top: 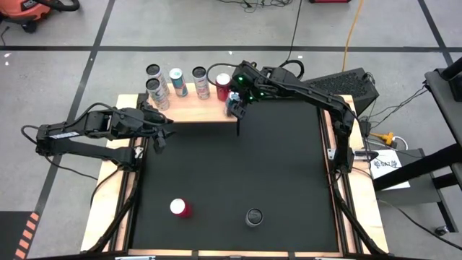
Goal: Place canned beverage on shelf
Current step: Put the blue soda can on the shelf aligned with the blue soda can
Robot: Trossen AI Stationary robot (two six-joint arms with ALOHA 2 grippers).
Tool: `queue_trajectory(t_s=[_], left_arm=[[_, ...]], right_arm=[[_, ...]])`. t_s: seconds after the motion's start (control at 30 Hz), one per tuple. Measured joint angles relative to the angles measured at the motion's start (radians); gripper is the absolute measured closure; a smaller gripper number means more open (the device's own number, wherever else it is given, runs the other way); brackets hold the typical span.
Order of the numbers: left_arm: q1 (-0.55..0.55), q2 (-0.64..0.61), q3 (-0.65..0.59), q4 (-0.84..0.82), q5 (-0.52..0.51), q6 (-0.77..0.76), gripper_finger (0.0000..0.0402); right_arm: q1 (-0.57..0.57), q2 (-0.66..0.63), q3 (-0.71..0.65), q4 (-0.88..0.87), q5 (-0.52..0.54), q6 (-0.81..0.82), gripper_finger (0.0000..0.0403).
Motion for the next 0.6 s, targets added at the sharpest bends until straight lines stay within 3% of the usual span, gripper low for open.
queue_trajectory(t_s=[0.4, 0.6], left_arm=[[0.0, 0.0, 0.0, 0.0, 0.0, 0.0, 0.0201], [0.0, 0.0, 0.0, 0.0, 0.0, 0.0, 0.0201]], right_arm=[[0.0, -0.003, 0.001, 0.051, 0.0, -0.013, 0.0136], [0.0, -0.003, 0.001, -0.004, 0.0, -0.044, 0.0136]])
